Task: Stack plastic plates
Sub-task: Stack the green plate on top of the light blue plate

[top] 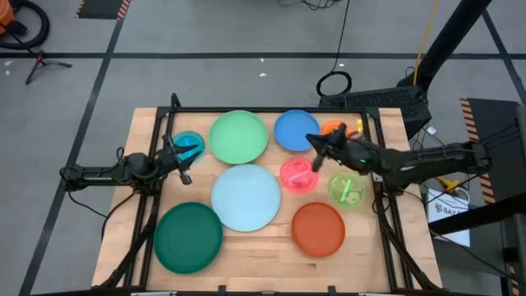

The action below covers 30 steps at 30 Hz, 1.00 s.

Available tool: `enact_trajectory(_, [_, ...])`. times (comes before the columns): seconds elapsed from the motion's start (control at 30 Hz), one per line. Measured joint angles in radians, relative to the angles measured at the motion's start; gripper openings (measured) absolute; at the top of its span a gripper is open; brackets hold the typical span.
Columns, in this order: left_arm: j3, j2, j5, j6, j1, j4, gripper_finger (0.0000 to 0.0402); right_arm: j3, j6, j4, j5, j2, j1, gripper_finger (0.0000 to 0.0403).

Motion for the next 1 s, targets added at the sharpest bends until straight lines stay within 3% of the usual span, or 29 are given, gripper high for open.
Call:
enact_trajectory(0.2, [0.0, 0.0, -0.031, 0.033, 0.001, -0.029, 0.0113, 0.213, 0.065, -0.177, -0.004, 0.204, -0.087, 0.001])
enact_trajectory(0.3, [0.0, 0.0, -0.038, 0.066, 0.001, -0.023, 0.0113, 0.28, 0.092, -0.176, -0.011, 0.293, -0.14, 0.001])
enact_trajectory(0.67, [0.001, 0.0, -0.068, 0.078, 0.001, -0.029, 0.0113, 0.613, 0.076, -0.186, -0.292, 0.691, -0.31, 0.001])
enact_trajectory(1.0, [0.001, 0.0, -0.15, 0.082, 0.001, -0.03, 0.0113, 0.852, 0.053, -0.265, -0.32, 0.956, -0.401, 0.001])
